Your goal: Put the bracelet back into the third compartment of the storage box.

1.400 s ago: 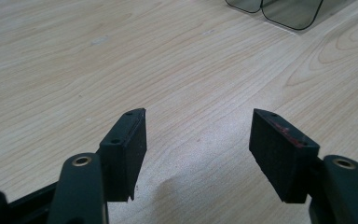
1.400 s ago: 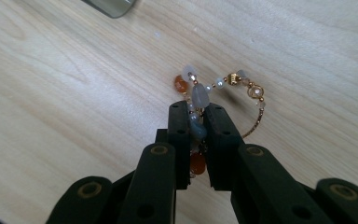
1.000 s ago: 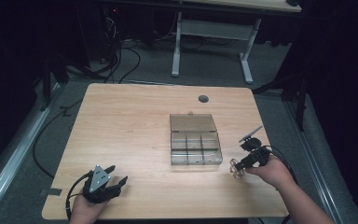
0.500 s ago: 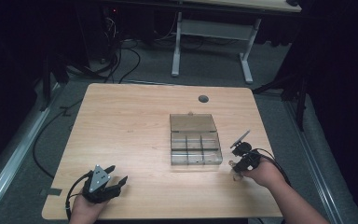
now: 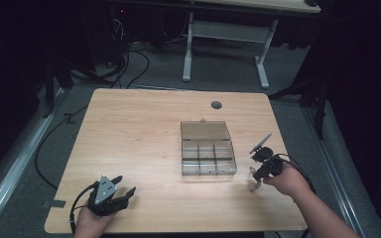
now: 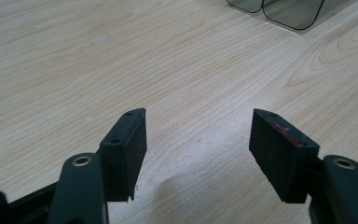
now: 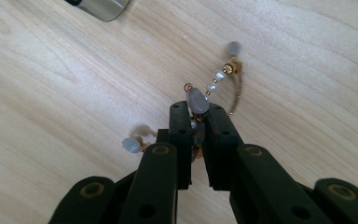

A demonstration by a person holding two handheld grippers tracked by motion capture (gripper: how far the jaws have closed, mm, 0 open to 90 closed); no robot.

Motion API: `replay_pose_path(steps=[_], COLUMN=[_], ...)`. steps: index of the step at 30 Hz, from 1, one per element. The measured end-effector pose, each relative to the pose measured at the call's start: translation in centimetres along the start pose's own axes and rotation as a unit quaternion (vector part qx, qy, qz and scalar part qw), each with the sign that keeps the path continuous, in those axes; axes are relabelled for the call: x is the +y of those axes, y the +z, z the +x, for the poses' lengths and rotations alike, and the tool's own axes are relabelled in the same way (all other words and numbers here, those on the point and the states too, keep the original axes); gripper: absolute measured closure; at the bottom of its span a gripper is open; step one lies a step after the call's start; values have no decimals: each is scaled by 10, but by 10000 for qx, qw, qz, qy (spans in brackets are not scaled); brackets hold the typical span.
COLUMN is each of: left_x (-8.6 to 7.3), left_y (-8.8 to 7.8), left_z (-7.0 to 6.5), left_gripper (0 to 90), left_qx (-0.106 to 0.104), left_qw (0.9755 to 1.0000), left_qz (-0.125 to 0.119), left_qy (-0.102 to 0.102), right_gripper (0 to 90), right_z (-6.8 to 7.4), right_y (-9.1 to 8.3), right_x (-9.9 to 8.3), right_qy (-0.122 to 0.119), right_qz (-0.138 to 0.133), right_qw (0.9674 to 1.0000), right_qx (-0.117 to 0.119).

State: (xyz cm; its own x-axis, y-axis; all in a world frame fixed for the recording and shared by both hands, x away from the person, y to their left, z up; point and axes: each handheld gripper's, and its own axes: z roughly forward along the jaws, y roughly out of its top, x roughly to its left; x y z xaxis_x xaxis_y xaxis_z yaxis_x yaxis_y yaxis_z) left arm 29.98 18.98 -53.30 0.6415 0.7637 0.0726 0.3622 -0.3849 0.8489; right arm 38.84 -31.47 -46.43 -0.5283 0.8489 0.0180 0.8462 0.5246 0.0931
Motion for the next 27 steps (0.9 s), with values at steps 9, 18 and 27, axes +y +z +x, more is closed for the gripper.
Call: replay_pose_path(steps=[9,18,27], left_x=[0,0,0], left_y=[0,0,0], left_z=[0,0,0], left_gripper=[373,373,372], left_qx=[14,22,23], left_qw=[10000,10000,10000], left_qz=[-3,-3,-4], left_qy=[8,1,2], right_gripper=[832,832,831], right_z=[-2,-3,-2], right_y=[-19,-35,-48], right_x=[-4,-5,-3], right_qy=[-5,-65,-76], right_qz=[-123,-116,-205], right_qw=[9999,9999,9998], right_qx=[-13,12,11])
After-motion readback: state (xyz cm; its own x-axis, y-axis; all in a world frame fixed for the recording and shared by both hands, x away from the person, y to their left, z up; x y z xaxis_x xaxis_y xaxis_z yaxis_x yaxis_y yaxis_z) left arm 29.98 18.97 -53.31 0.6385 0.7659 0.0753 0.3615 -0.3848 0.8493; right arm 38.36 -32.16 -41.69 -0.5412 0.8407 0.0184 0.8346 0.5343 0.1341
